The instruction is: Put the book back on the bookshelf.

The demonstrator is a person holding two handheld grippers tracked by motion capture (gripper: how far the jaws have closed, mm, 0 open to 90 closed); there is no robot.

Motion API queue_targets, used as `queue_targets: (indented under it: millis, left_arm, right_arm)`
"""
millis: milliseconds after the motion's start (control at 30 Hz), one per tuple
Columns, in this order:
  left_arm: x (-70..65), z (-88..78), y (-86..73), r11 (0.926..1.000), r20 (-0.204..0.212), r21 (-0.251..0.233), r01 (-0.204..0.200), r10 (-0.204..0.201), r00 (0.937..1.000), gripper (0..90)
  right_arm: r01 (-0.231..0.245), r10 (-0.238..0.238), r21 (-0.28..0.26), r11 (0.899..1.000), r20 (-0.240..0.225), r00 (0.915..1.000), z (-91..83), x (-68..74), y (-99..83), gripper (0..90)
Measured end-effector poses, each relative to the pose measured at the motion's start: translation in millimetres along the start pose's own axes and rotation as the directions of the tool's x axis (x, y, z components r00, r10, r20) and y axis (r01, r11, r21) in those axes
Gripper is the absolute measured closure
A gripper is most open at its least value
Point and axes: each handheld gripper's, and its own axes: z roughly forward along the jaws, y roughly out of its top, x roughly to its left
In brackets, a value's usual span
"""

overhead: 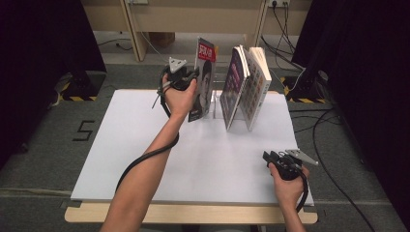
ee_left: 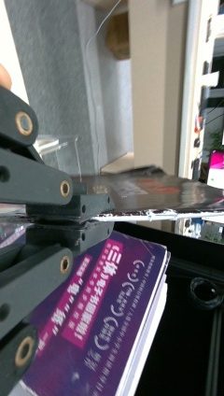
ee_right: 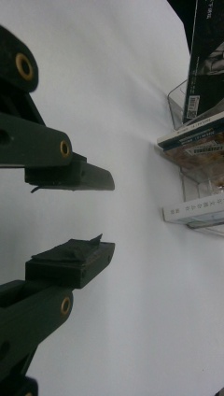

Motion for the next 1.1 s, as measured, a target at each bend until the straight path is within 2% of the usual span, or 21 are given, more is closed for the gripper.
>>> queue_targets:
  millis: [100, 167, 333, 467, 500, 533, 733, 767, 800, 833, 933, 1000, 1100]
  left_arm:
    - [0.6, -6.1, -3.2, 0.9983, -0.024, -0.01, -0.057, 0.056, 0.9981, 86.9]
    - [1.4, -12.0, -6.1, 0.9968, -0.037, -0.014, -0.079, 0.078, 0.9963, 86.9]
    - [5.3, -27.0, -15.2, 0.995, -0.044, -0.021, -0.098, 0.097, 0.9943, 86.6]
    - [5.5, -42.0, -23.0, 0.9946, -0.044, -0.004, -0.104, 0.104, 0.9936, 86.5]
    - [5.5, -42.0, -23.0, 0.9946, -0.044, -0.004, -0.104, 0.104, 0.9936, 86.5]
    - [4.6, -49.5, -27.7, 0.9946, -0.041, 0.003, -0.104, 0.104, 0.9937, 86.4]
    - [4.7, -68.8, -42.2, 0.9948, -0.033, 0.035, -0.095, 0.096, 0.9948, 86.4]
    - [5.4, -71.4, -45.3, 0.9951, -0.029, 0.043, -0.089, 0.09, 0.9955, 86.3]
    - [6.0, -73.9, -48.9, 0.9957, -0.023, 0.052, -0.077, 0.079, 0.9966, 86.2]
    - [6.7, -76.1, -52.7, 0.9953, -0.021, 0.061, -0.075, 0.076, 0.9969, 86.1]
    - [8.0, -80.0, -65.4, 0.9948, -0.003, 0.088, -0.052, 0.053, 0.9986, 85.7]
    - [6.8, -81.5, -73.0, 0.9931, 0.005, 0.104, -0.054, 0.054, 0.9985, 85.7]
    - [3.4, -82.6, -81.3, 0.9934, 0.016, 0.107, -0.043, 0.041, 0.999, 85.8]
  right_arm:
    - [-0.001, 0.001, 0.0, 1.0, 0.001, 1.0, -0.2, 0.0, -0.2, 63.7]
    - [0.0, 0.0, 0.003, 1.0, 0.0, 1.0, 0.1, -0.2, -0.3, 63.7]
    - [0.013, -0.013, 0.002, 1.0, 0.001, 0.9999, 0.8, 1.3, -0.3, 63.5]
    - [0.012, -0.012, 0.004, 1.0, 0.005, 0.9999, 0.1, 1.7, -0.2, 63.5]
    - [0.011, -0.011, 0.0, 1.0, 0.006, 0.9999, 0.0, 1.6, 0.0, 63.5]
    - [0.01, -0.01, 0.001, 1.0, 0.006, 0.9999, -0.2, 1.2, 0.1, 63.5]
    - [0.004, -0.004, -0.002, 1.0, 0.007, 1.0, -0.2, 2.3, -0.3, 63.3]
    - [0.016, -0.016, -0.004, 1.0, 0.011, 0.9998, -0.3, 1.7, -0.1, 63.3]
    - [0.007, -0.007, 0.0, 1.0, 0.008, 0.9999, -0.4, 2.5, -0.2, 63.3]
    - [0.017, -0.017, -0.001, 1.0, 0.012, 0.9998, -0.4, 1.8, -0.1, 63.3]
    - [0.01, -0.01, 0.004, 1.0, 0.007, 0.9999, 0.5, 2.5, -0.5, 63.3]
    - [0.005, -0.005, 0.006, 1.0, 0.005, 1.0, 0.3, 3.2, -0.6, 63.2]
    - [0.01, -0.01, 0.004, 1.0, 0.006, 0.9999, 0.2, 2.8, -0.4, 63.1]
